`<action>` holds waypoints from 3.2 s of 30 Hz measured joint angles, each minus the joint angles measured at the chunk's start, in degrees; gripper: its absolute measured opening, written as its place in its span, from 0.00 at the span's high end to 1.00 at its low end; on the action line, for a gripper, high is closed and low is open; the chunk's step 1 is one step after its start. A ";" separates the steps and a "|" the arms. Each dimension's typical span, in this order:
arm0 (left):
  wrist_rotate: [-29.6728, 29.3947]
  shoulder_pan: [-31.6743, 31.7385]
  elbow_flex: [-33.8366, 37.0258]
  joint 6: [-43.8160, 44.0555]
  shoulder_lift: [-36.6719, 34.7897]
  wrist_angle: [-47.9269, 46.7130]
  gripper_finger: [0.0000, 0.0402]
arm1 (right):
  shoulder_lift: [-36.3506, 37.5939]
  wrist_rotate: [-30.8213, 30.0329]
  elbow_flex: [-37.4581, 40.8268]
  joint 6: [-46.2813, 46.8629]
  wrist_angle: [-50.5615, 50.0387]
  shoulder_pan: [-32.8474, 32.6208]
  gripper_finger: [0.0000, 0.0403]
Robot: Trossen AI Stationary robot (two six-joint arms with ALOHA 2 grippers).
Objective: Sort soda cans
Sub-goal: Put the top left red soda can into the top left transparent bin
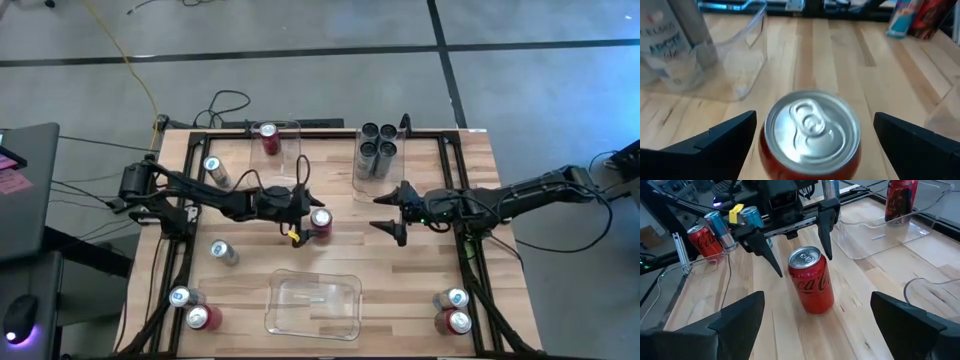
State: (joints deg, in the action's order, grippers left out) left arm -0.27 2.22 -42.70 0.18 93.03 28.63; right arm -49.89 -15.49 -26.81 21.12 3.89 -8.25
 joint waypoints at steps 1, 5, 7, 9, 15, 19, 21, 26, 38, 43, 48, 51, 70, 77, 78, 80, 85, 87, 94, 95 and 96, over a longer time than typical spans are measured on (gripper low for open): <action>-0.03 0.13 0.00 0.12 0.00 -0.33 0.00 | 0.00 0.01 0.00 0.00 0.04 0.00 0.05; -0.06 0.67 0.00 0.80 -0.02 -0.73 0.02 | 0.00 0.02 0.00 0.00 0.04 0.00 0.05; -0.12 0.74 0.00 0.89 -0.02 -0.73 0.05 | 0.00 0.02 0.00 0.23 0.04 0.00 0.05; -0.23 0.79 0.00 0.91 -0.02 -0.87 0.09 | 0.00 0.02 0.00 0.31 0.04 0.00 0.05; -0.15 0.97 0.00 0.75 -0.09 -2.09 0.25 | 0.00 0.02 0.00 0.48 0.04 0.00 0.05; -0.29 1.01 0.00 1.38 -0.11 -1.90 0.27 | 0.00 0.02 0.00 0.49 0.04 0.00 0.05; -0.40 1.01 0.01 1.73 -0.68 -2.32 0.27 | 0.00 0.02 0.00 0.48 0.04 0.00 0.05; -3.41 1.01 -2.85 2.88 -4.35 -9.32 0.27 | 0.00 0.02 0.00 0.48 0.04 0.02 0.05; -14.56 2.62 -17.48 -2.81 -13.70 -28.99 0.27 | -0.02 0.02 0.00 0.48 -0.01 0.02 0.05; -16.80 6.97 -18.91 -3.73 -17.51 -31.60 0.27 | -0.02 0.03 0.00 0.48 -0.16 0.02 0.05; -17.25 13.57 -19.08 -3.81 -20.33 -33.15 0.27 | -0.02 0.02 0.00 0.46 -0.69 0.02 0.05; -17.71 17.32 -19.08 -3.79 -20.10 -33.65 0.27 | -0.02 0.03 0.00 0.46 -0.69 0.02 0.05; -11.72 33.83 -7.56 -0.92 -9.51 -15.01 0.27 | -0.02 0.04 -0.02 0.28 -1.48 0.02 0.05; -10.67 35.48 -7.54 -1.75 -6.51 -13.64 0.27 | -0.02 0.04 -0.02 0.28 -1.54 0.02 0.05; -10.46 35.52 -7.54 -1.86 -5.87 -13.45 0.27 | -0.02 0.04 -0.02 0.31 -1.61 0.00 0.05; -10.50 35.52 -7.54 -1.89 -4.53 -13.48 0.27 | -0.02 0.04 -0.02 0.31 -1.80 0.02 0.05; -10.52 35.52 -7.54 -1.62 -0.51 -12.00 0.27 | -0.02 0.04 -0.02 0.35 -1.80 0.02 0.05; -10.90 35.52 -7.58 -1.56 0.53 -10.61 0.27 | -0.02 0.04 -0.02 0.46 -1.84 0.02 0.05; -11.31 35.47 -7.67 -1.61 1.53 -9.43 0.20 | -0.02 0.04 -0.02 0.46 -2.01 0.01 0.05; -11.28 35.47 -7.67 -1.44 1.55 -9.39 0.18 | -0.02 0.04 -0.02 0.46 -2.07 0.01 0.05; -11.26 35.47 -7.67 -1.24 1.57 -9.35 0.17 | -0.02 0.04 -0.02 0.46 -2.17 0.01 0.05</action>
State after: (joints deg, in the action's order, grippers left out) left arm -11.52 37.69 -50.37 -1.06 94.61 19.28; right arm -49.91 -15.44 -26.83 21.58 1.71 -8.24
